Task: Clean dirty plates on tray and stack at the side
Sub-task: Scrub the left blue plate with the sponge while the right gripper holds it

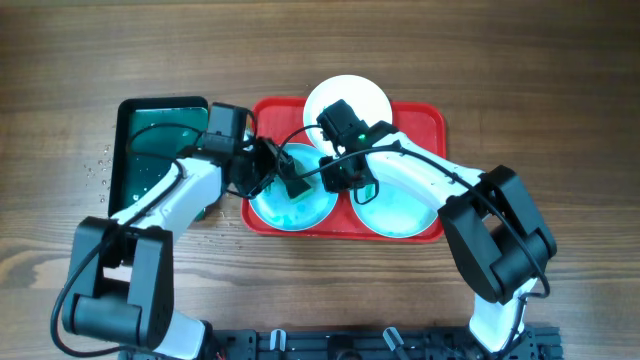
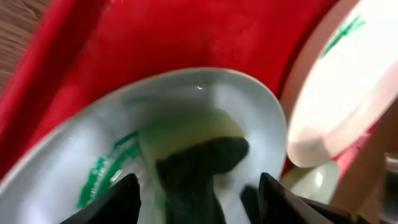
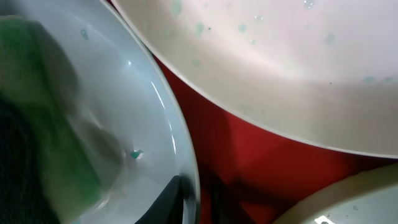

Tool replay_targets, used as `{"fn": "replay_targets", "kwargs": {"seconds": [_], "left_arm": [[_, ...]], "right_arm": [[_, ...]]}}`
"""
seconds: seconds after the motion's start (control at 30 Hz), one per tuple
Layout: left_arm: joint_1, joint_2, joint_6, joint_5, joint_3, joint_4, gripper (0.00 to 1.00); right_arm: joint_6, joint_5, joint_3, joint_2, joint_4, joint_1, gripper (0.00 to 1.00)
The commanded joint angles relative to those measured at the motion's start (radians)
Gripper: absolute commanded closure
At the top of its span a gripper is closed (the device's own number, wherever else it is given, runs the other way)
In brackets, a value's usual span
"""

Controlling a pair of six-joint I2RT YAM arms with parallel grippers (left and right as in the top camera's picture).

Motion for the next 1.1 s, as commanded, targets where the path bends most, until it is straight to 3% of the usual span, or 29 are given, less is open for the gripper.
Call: {"fn": "replay_targets", "kwargs": {"seconds": [0.0,0.13,0.63,0.77,0.83,1.07], "left_arm": [[0.004,0.015,-0.002,0.099,0.003,0.003,0.42],[-0.006,0.015,-0.002,0.074,0.003,0.006,0.51],[-0.099,0.027,-0.005,-0.159,0.003,-0.035,0.64],[-0.104,0.081,-0.006,-0.159,0.003,-0.027,0.73],[-0.102,0.08,-0.005,-0.159,0.003,-0.019,0.94],[-0.101,0.032,0.03,-0.082,0.004,0.003,0.96]], "right_arm": [[-0.003,0.018,-0.011,0.03,-0.002,0.004,0.83],[-0.003,0.018,-0.011,0.03,-0.002,0.004,0.83],[-0.003,0.018,-0.011,0.03,-0.003,0.004,0.83],[-0.003,0.018,-0.011,0.03,-0.003,0.004,0.83],[-0.003,0.018,-0.011,0.03,-0.003,0.004,0.83],[-0.003,0.018,-0.011,0.03,-0.002,0.004,0.83]]}}
